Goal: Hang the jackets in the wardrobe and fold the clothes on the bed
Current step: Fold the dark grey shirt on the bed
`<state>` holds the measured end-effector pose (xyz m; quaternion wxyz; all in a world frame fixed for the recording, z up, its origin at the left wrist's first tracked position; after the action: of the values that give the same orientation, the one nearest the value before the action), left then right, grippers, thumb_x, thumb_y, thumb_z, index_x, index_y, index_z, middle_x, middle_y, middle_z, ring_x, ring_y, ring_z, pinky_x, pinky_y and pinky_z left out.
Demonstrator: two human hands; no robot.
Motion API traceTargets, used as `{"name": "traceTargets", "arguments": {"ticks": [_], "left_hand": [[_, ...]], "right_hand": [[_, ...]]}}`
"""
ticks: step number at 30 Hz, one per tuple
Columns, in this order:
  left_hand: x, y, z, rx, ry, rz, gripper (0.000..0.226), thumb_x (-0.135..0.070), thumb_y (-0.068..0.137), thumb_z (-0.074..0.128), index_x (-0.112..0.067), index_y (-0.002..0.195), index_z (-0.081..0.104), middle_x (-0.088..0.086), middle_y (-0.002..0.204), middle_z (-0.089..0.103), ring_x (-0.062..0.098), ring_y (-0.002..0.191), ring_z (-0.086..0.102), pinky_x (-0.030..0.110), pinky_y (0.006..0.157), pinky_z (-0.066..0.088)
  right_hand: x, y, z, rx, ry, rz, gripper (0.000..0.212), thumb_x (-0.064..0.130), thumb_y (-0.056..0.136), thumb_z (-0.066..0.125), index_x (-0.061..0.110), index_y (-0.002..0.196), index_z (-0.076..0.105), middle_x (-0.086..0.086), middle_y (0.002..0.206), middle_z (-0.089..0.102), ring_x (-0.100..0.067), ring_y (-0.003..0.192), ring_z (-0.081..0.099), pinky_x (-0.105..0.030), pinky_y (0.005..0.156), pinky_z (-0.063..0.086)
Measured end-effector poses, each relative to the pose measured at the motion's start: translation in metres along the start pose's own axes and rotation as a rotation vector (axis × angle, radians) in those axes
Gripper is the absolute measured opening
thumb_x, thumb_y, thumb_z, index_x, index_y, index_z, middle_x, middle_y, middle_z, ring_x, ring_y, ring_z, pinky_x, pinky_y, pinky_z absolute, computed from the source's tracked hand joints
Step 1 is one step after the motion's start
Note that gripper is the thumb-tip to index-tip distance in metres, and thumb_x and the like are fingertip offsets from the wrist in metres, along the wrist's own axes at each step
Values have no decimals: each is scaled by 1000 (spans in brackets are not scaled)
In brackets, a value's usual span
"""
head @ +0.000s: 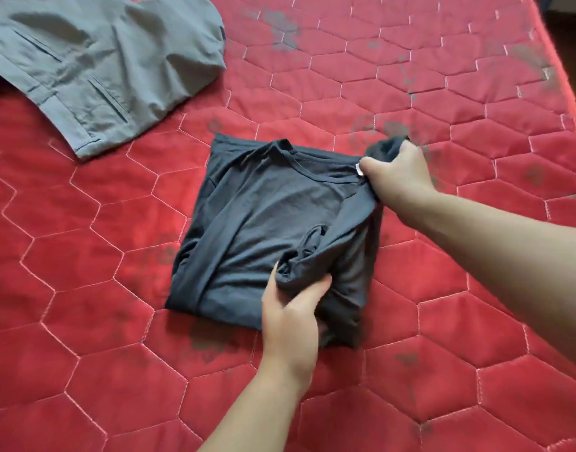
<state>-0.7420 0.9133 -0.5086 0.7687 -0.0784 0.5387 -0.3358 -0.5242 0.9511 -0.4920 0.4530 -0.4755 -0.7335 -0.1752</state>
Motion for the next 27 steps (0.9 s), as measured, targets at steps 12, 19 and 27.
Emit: {"name": "traceTargets", "arguments": {"ticks": [12, 19, 27], "left_hand": [[-31, 29, -146, -498, 13, -195, 24, -41, 84, 69, -26, 103, 67, -4, 93, 76, 19, 79, 74, 32, 56, 57], [-45, 38, -172, -451, 654, 57, 27, -46, 75, 75, -24, 89, 69, -2, 92, 71, 20, 88, 67, 45, 82, 55], [-64, 56, -174, -172, 870, -35, 37, -55, 74, 71, -26, 96, 67, -16, 83, 71, 3, 77, 66, 27, 71, 51]], "right_hand": [[34, -35, 152, 469, -333, -178, 32, 31, 86, 57, 25, 117, 52, 4, 82, 64, -20, 80, 67, -32, 72, 52], [3, -52, 139, 389, -479, -504, 22, 22, 84, 59, 23, 107, 59, 4, 91, 55, -20, 85, 56, -35, 79, 47], [-36, -152, 103, 203, -489, -667, 41, 47, 77, 64, 22, 108, 62, 0, 109, 56, -25, 102, 55, -41, 87, 41]]}}
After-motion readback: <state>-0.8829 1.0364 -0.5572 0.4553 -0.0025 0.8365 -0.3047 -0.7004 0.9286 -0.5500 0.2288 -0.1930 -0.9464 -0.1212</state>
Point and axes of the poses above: each hand's wrist, its own y-axis towards the middle knuckle, its own z-axis out of the palm, x = y × z, the point moved 1 cm from there along y, towards the middle knuckle
